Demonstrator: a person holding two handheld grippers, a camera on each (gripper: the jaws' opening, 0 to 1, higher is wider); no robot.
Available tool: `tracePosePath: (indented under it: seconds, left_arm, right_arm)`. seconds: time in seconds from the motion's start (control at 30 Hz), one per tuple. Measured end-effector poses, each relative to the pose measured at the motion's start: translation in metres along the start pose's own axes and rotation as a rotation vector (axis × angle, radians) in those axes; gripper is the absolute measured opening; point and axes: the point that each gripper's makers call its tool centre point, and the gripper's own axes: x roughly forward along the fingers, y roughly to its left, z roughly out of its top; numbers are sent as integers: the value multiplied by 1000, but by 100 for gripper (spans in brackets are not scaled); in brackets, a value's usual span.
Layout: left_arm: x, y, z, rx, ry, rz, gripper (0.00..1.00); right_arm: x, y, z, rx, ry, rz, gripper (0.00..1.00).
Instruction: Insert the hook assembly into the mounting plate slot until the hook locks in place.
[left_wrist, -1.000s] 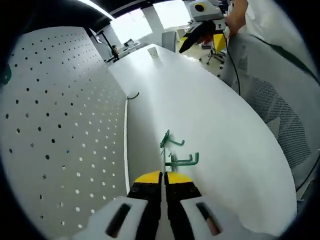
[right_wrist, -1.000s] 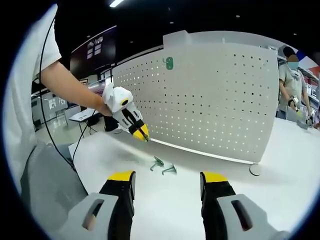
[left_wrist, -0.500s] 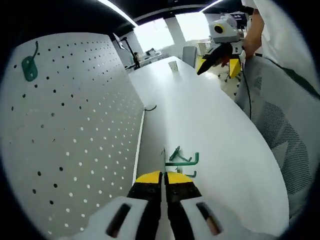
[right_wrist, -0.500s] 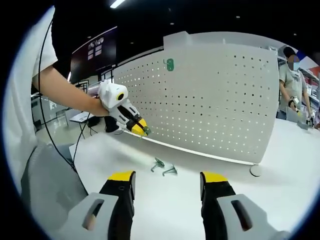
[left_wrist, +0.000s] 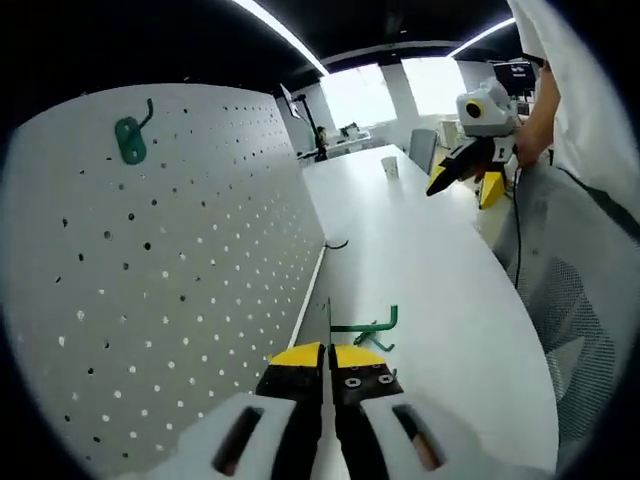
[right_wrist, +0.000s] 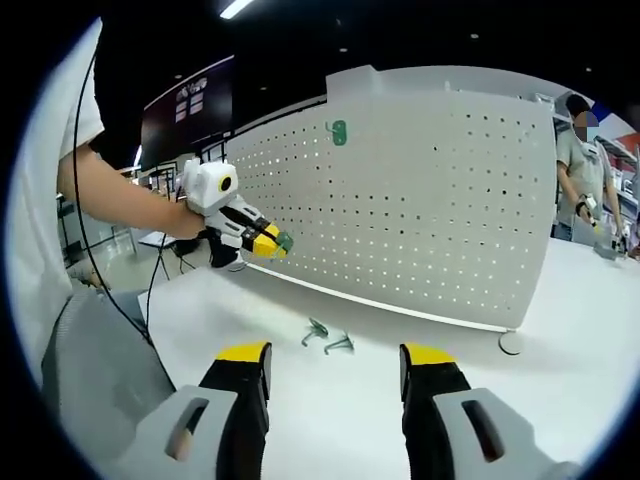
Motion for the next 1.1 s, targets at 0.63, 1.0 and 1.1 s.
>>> tracePosePath:
  seconds: [0.63, 1.0, 1.1]
  left_arm:
    - [-25, 2, 46, -159, -200, 114, 1]
    - [-41, -6, 69, -204, -293, 163, 1]
    - [-46, -6, 76, -218, -325, 179, 2]
  right_arm:
    - [0, 0, 1, 2, -8, -2, 49]
    - [-1, 1, 2, -7, -10, 3, 49]
    - [-1, 3, 2, -12, -11, 9, 49]
